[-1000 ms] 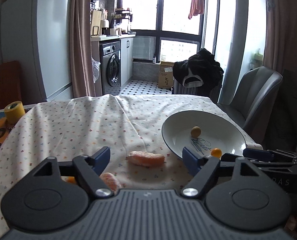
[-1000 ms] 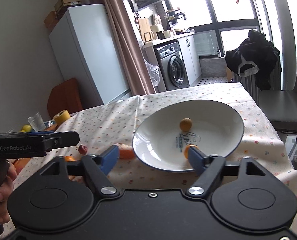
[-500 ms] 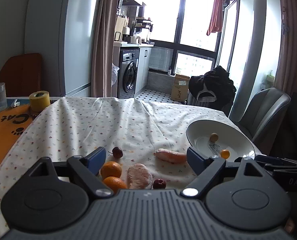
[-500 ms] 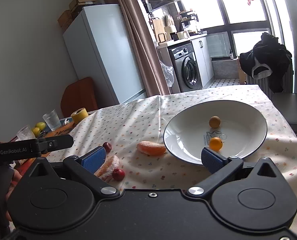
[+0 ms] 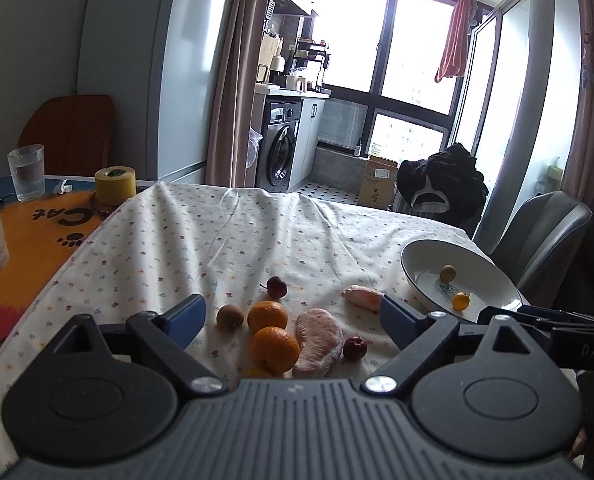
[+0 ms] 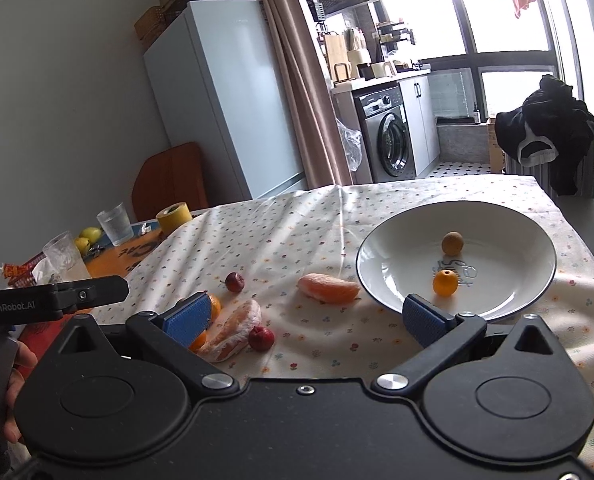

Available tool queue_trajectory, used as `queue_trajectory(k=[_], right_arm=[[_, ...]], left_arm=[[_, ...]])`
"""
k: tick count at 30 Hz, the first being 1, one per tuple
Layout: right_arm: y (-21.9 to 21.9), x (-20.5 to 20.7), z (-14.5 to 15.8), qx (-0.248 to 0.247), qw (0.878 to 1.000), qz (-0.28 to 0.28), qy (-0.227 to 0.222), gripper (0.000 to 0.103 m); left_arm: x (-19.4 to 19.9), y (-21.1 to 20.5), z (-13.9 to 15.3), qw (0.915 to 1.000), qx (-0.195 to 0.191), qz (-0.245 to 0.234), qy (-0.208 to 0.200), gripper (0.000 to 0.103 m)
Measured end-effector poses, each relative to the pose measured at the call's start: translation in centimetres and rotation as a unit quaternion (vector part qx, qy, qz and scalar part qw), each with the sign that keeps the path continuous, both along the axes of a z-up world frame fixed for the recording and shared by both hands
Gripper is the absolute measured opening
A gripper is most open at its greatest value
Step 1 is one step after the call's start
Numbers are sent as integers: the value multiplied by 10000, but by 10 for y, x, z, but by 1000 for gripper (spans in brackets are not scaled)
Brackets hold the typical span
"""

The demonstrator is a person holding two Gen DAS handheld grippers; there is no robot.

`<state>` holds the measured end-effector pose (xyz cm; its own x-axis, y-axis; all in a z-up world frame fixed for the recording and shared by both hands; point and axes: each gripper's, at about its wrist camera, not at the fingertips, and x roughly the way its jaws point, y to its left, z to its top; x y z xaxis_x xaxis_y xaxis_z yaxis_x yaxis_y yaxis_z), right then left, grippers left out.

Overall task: Organize fruits
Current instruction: 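Move both open tools back toward the fruit cluster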

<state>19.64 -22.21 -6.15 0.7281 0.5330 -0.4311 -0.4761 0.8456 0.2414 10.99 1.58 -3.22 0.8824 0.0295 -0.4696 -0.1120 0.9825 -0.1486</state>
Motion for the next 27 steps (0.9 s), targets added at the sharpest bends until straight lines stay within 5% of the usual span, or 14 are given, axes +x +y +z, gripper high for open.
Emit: queue_trajectory(k=[27], right_arm=[[29,11,-23,-357,9968,588,411,103]], left_arm=[[-7,31,-43,9983,-233,182,497,99]])
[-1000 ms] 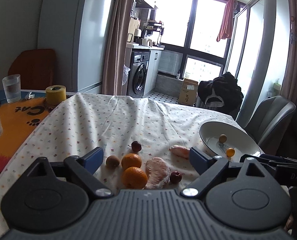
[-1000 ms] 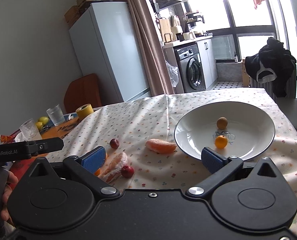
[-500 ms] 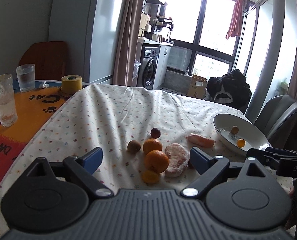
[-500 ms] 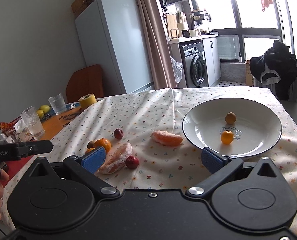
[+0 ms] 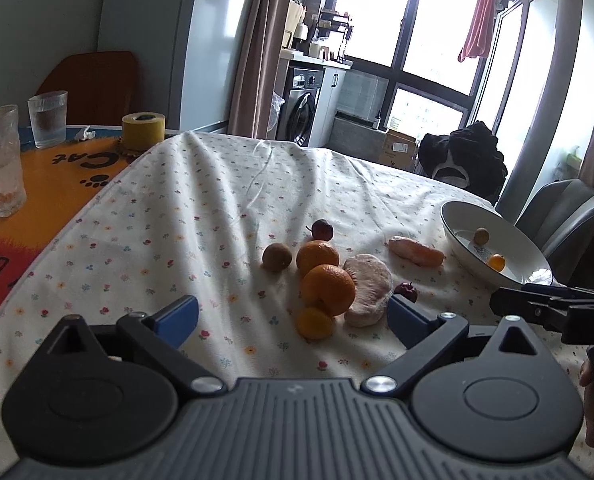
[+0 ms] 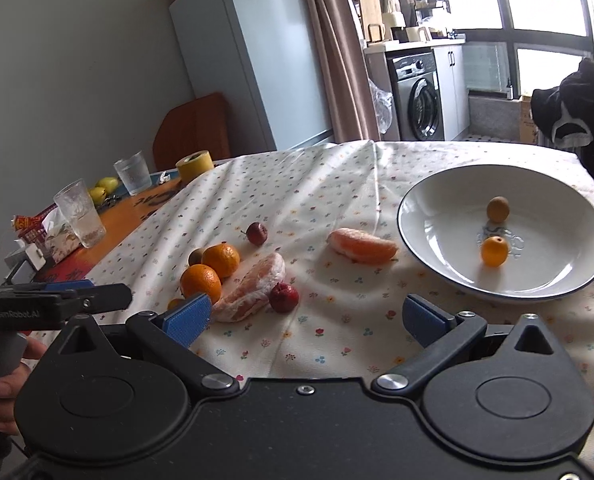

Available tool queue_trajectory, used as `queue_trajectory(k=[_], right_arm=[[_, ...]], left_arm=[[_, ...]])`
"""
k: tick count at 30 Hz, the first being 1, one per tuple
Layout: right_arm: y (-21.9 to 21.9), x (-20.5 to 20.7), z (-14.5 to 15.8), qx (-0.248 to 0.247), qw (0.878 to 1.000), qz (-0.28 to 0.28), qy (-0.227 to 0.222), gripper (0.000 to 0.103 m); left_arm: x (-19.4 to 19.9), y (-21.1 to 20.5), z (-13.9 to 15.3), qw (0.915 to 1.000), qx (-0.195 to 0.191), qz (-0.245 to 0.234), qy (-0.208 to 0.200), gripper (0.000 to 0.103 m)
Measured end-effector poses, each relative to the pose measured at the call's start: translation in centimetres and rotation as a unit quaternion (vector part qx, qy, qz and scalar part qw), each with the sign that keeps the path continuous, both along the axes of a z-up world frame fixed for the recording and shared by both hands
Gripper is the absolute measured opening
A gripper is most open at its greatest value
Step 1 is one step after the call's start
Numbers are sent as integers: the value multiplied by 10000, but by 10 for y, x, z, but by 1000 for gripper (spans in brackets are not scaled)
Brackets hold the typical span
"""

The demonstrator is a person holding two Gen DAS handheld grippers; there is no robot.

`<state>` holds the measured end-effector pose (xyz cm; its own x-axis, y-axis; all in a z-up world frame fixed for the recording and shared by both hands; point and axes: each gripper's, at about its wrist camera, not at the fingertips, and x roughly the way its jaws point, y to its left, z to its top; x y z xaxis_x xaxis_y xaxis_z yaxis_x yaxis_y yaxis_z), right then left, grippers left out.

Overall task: Organize fruits
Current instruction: 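Move both open tools back toward the fruit cluster, then grasp a small orange with the left tool while the right tool grasps the red plum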

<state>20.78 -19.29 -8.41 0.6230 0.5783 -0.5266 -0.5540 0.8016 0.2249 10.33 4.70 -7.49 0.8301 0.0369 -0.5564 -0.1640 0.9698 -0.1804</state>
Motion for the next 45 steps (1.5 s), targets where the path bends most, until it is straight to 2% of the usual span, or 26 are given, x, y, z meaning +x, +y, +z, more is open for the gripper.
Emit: queue_trajectory(k=[5,7,11,14,16,19,21,27,30,37,39,43,45], right_arm=[[7,7,-7,-43,9999,134,29,103],[10,10,-8,-71,9998,175,30,102],[16,18,-10,-124,9996,233,58,97],[19,22,-12,-143,9995,269,115,93],[22,24,-13,-180,9992,311,148,87],[28,26,-15,-260,9988,390,147,85],[32,27,-17,-286,9985,426,169,84],[39,34,-20,-393,9977,507,231,74],[44,38,-21,-443,9973,534,260,72],[53,49,-24,-528,9960,647,320,54],[57,49,-25,-511,9953,758,310,53],[66,48,-29,-534,9939,918,289,41],[67,48,-28,-543,9937,947,260,39]], left_arm=[[10,-3,-10,9999,7,-95,122,96],[14,-4,-12,9998,-9,-127,163,90],[23,-4,-16,9994,-51,-169,301,66],[28,-6,-18,9991,-61,-202,358,58],[32,-8,-21,9988,-93,-227,426,52],[37,-7,-27,9977,-220,-251,587,38],[41,-4,-32,9966,-366,-232,697,22],[32,6,-19,9977,-449,-22,502,22],[30,10,-12,9982,-419,77,417,22],[31,15,-6,9980,-444,322,314,22],[32,14,-4,9981,-437,338,289,22],[36,11,-2,9982,-404,333,287,22],[38,8,1,9985,-370,301,265,22]])
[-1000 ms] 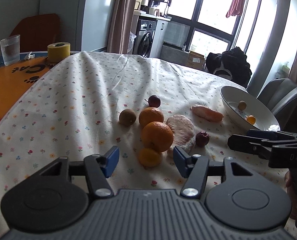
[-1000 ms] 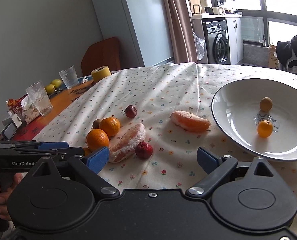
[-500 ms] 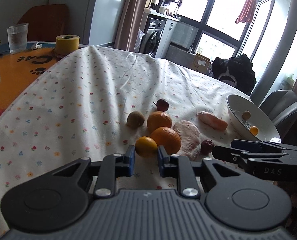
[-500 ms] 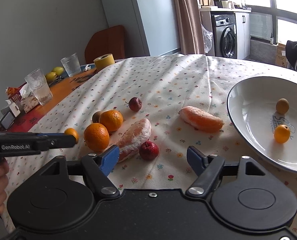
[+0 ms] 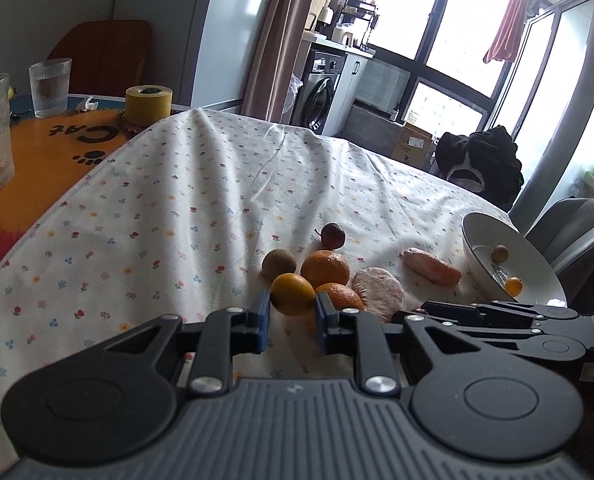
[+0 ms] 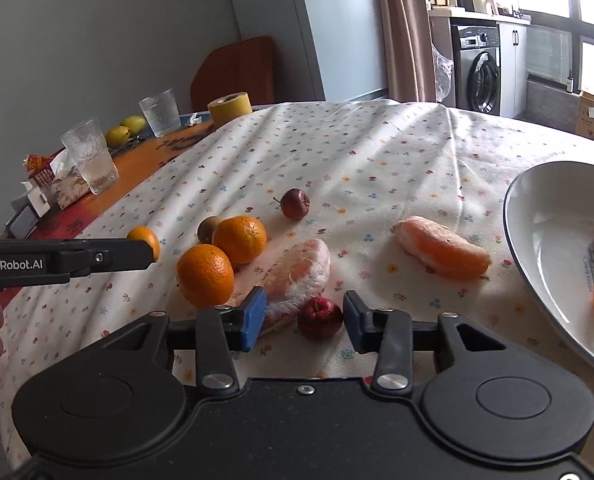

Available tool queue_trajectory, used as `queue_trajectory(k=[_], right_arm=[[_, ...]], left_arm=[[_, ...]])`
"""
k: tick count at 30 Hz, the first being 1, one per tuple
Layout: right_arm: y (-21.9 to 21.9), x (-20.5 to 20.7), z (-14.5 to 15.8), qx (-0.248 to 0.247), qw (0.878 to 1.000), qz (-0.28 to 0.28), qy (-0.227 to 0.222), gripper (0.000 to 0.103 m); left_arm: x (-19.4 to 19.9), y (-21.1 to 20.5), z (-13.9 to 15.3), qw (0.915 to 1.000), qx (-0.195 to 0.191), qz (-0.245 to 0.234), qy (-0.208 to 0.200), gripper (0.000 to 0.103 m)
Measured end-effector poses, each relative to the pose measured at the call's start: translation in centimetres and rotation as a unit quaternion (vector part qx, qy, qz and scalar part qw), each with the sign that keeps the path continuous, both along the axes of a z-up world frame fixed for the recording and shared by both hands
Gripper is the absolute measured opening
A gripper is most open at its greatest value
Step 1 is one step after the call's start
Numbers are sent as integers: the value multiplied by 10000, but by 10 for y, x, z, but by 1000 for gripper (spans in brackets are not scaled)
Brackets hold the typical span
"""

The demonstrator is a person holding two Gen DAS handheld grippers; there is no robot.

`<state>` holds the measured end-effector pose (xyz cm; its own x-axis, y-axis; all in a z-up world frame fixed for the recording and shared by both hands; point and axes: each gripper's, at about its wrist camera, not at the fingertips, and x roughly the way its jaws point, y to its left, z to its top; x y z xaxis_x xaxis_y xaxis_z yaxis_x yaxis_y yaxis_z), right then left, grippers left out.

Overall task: Organize fruits
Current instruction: 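Grasp a small orange with the left tool while the right tool grasps the red plum, then carry the small orange in the left tool while the right tool carries the plum to the bowl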

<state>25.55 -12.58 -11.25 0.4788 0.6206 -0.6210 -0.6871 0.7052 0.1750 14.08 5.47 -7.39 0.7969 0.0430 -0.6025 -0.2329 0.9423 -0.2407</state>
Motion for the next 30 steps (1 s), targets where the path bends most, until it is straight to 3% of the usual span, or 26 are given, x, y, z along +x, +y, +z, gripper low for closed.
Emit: queue_trajectory(k=[6,15,16,30], right_arm=[[-8,1,1,-21,10000,-46,-1,22],[-9,-6,-5,-180,9998,62,-74,25],[-10,-6,-4,-129,9999,30,-50,22],[-53,-8,16,236,9983,-485,-203,21]], left_arm=[[5,-11,8,9999,62,-111,-86,22],[7,-25,8,9996,98,-234,-76,22],[7,-26,8,9996,109,-238,-75,22],[17,-52,20,9983,259,-493,-151,22]])
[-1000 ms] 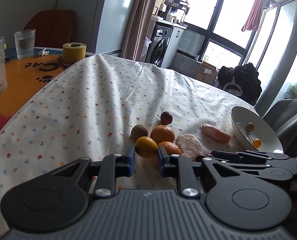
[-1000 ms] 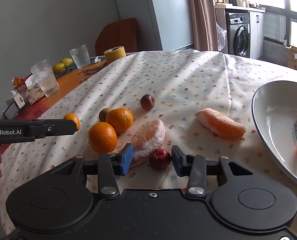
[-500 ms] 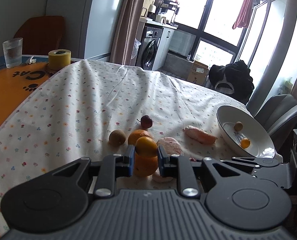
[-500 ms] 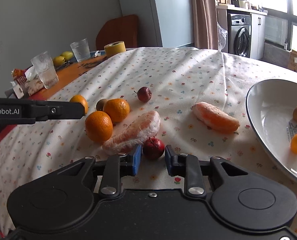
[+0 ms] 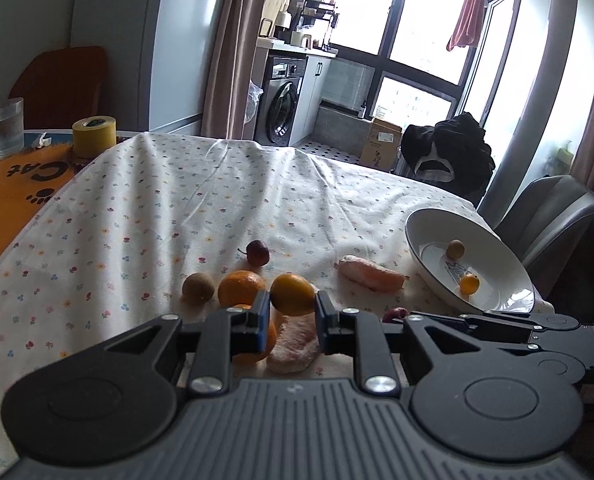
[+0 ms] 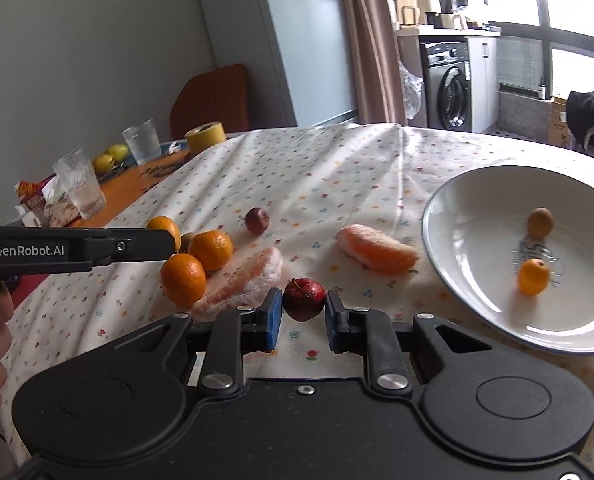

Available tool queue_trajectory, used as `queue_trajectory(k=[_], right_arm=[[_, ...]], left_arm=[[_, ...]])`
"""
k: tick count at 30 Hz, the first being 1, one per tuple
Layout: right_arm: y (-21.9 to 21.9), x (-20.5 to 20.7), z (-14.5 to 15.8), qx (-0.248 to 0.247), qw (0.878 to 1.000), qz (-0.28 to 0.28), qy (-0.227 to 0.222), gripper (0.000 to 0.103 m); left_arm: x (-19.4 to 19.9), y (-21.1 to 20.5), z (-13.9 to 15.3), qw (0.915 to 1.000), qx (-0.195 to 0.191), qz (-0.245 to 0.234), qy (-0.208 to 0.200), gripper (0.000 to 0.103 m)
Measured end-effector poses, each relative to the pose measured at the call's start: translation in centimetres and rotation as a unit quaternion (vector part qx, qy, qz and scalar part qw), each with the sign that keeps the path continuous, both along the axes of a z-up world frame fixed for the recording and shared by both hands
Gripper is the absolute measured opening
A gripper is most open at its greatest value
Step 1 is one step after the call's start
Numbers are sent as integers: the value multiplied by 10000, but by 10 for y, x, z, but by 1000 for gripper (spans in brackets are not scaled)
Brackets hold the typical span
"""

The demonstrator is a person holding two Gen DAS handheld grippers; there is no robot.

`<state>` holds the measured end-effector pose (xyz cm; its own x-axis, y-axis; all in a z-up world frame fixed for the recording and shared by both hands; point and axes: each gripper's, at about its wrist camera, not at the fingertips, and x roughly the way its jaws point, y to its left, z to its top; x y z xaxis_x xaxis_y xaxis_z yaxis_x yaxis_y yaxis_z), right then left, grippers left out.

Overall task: Organize fruits
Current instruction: 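Carry the small orange in the left tool while the right tool carries the plum to the bowl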

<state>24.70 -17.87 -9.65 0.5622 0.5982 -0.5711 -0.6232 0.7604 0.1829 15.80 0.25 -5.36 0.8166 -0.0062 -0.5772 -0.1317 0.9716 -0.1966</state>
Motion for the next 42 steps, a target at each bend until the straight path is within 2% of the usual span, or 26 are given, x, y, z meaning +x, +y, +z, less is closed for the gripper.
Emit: queue_trajectory(k=[12,42], right_arm=[[-35,4,12,59,9987,-467,-194,21],[-109,20,1,86,9868,-1607,-166,22]], left_arm=[[20,-27,8,9992,76,-377,-118,22],[78,-99,1,9909,227,-1328,-7,22]])
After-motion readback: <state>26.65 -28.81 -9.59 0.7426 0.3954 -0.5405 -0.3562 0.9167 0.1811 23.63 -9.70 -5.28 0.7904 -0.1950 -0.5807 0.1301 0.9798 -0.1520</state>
